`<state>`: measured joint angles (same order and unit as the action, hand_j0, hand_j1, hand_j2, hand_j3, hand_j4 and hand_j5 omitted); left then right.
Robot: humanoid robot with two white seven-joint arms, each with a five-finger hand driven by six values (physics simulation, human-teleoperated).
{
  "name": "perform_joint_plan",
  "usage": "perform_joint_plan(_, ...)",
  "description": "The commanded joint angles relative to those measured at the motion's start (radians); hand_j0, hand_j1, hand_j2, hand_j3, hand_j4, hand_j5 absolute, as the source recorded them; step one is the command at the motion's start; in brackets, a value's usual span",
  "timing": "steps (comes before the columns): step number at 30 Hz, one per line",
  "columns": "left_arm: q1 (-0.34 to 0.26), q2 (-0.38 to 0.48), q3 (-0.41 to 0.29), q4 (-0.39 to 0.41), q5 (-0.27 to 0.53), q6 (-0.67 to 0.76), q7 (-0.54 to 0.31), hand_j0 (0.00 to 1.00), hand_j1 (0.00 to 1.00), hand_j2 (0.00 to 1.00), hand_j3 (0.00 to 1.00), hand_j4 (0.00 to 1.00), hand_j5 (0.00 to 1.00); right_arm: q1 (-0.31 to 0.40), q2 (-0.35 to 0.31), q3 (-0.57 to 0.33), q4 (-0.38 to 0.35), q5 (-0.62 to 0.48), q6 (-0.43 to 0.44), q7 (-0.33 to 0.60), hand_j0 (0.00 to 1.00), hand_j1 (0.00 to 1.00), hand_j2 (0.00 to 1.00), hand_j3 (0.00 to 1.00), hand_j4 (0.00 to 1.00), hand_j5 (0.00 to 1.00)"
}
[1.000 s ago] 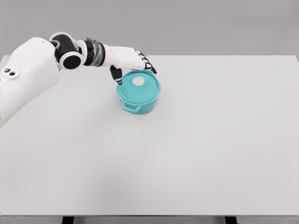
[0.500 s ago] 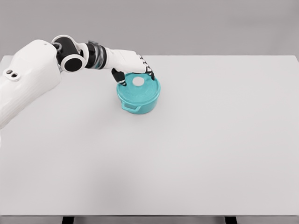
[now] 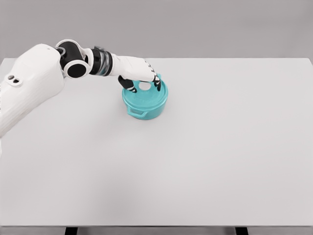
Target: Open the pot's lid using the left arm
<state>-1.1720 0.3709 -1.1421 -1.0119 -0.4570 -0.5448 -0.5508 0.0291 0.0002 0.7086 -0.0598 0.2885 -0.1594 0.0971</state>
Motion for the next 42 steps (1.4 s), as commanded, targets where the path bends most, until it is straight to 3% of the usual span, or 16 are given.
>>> perform_joint_plan(1, 0.000, 0.000, 0.001, 0.001, 0.003, 0.000, 0.000, 0.73, 0.73, 0.73, 0.73, 0.73, 0.73, 0.000, 0.000, 0.000, 0.000, 0.000, 0.000, 0.000, 1.00, 1.00, 1.00, 1.00, 1.00, 1.00)
perform_joint_plan(4, 0.005, 0.000, 0.001, 0.001, 0.003, 0.000, 0.000, 0.72, 0.72, 0.72, 0.72, 0.72, 0.72, 0.000, 0.000, 0.000, 0.000, 0.000, 0.000, 0.001, 1.00, 1.00, 1.00, 1.00, 1.00, 1.00)
perform_joint_plan(15, 0.003, 0.014, 0.002, -0.004, 0.004, -0.035, 0.000, 0.44, 0.44, 0.44, 0.44, 0.44, 0.44, 0.000, 0.000, -0.001, 0.000, 0.000, 0.000, 0.001, 1.00, 1.00, 1.00, 1.00, 1.00, 1.00)
perform_joint_plan(20, 0.003, 0.068, 0.005, -0.059, 0.014, -0.050, 0.000, 0.37, 0.37, 0.37, 0.37, 0.37, 0.37, 0.000, 0.000, 0.000, 0.000, 0.000, 0.000, 0.001, 1.00, 1.00, 1.00, 1.00, 1.00, 1.00)
perform_joint_plan(30, 0.003, 0.321, 0.047, -0.059, 0.034, -0.066, 0.002, 0.36, 0.36, 0.36, 0.36, 0.36, 0.36, 0.000, 0.000, 0.000, 0.000, 0.000, 0.000, 0.001, 1.00, 1.00, 1.00, 1.00, 1.00, 1.00)
perform_joint_plan(34, 0.006, 0.338, 0.048, -0.054, 0.034, -0.066, 0.002, 0.47, 0.47, 0.47, 0.47, 0.47, 0.47, 0.000, 0.000, 0.000, 0.000, 0.000, 0.000, 0.001, 1.00, 1.00, 1.00, 1.00, 1.00, 1.00)
perform_joint_plan(36, 0.006, 0.336, 0.050, -0.051, 0.035, -0.066, 0.002, 0.81, 0.81, 0.81, 0.81, 0.81, 0.81, 0.000, 0.000, 0.000, 0.000, 0.000, 0.000, 0.001, 1.00, 1.00, 1.00, 1.00, 1.00, 1.00)
perform_joint_plan(38, 0.006, 0.336, 0.050, -0.051, 0.035, -0.066, 0.002, 1.00, 1.00, 1.00, 1.00, 1.00, 1.00, 0.000, 0.000, 0.000, 0.000, 0.000, 0.000, 0.000, 1.00, 1.00, 1.00, 1.00, 1.00, 1.00)
perform_joint_plan(42, 0.012, 0.336, 0.048, -0.051, 0.035, -0.066, 0.002, 1.00, 1.00, 1.00, 1.00, 1.00, 1.00, 0.000, 0.000, 0.000, 0.000, 0.000, 0.000, 0.001, 1.00, 1.00, 1.00, 1.00, 1.00, 1.00)
